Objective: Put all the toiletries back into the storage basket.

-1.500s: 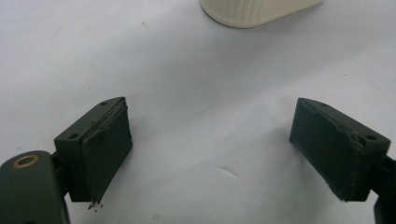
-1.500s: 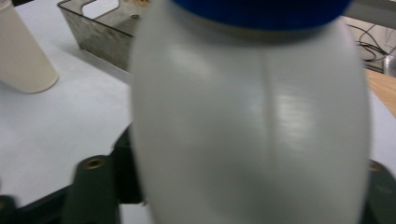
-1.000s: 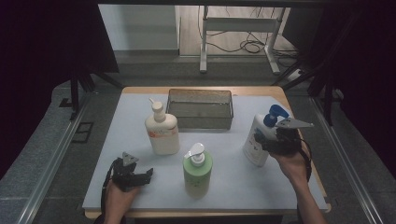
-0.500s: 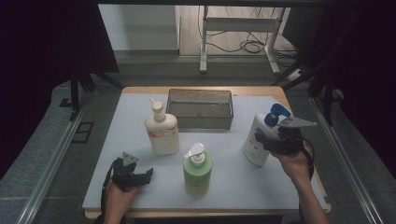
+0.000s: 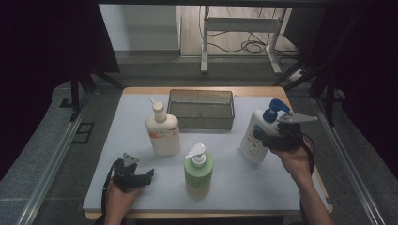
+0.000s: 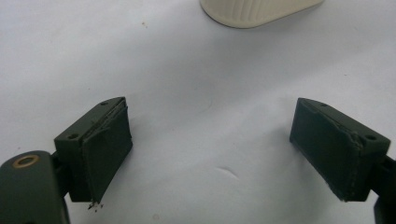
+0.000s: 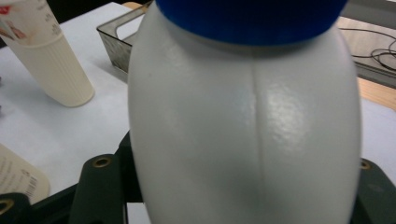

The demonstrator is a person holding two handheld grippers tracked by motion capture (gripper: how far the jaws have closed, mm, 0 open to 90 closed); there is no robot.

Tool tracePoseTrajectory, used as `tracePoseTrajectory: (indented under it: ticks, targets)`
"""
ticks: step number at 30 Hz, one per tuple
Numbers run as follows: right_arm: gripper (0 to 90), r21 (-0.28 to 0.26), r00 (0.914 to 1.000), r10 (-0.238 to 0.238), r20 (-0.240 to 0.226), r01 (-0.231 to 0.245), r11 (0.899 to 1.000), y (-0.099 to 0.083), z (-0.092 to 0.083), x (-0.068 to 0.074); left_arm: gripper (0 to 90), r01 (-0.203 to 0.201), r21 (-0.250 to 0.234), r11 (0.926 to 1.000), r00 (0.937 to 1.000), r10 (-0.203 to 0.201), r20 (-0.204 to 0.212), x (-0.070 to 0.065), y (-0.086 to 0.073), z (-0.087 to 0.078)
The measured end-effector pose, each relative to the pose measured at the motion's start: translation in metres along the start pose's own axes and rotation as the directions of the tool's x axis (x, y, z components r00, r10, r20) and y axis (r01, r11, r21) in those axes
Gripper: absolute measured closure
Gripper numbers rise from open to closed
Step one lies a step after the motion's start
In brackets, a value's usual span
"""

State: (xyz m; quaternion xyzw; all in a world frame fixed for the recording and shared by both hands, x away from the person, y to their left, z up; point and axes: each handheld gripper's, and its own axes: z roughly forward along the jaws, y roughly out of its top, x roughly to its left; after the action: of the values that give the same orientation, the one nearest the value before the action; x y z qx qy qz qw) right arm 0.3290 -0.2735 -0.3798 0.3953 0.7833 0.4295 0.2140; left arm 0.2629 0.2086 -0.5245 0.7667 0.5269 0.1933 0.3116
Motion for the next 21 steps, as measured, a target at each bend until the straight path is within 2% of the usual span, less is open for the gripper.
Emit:
tracePoseTrajectory:
  ticks: [21]
  targets:
    - [37.7, -0.010, 0.9993, -0.020, -0.031, 0.020, 1.000, 0.031, 0.010, 0.007, 12.0, 0.001, 0.001, 1.0000, 1.0000, -0.001, 0.001, 0.000, 0.000, 0.000]
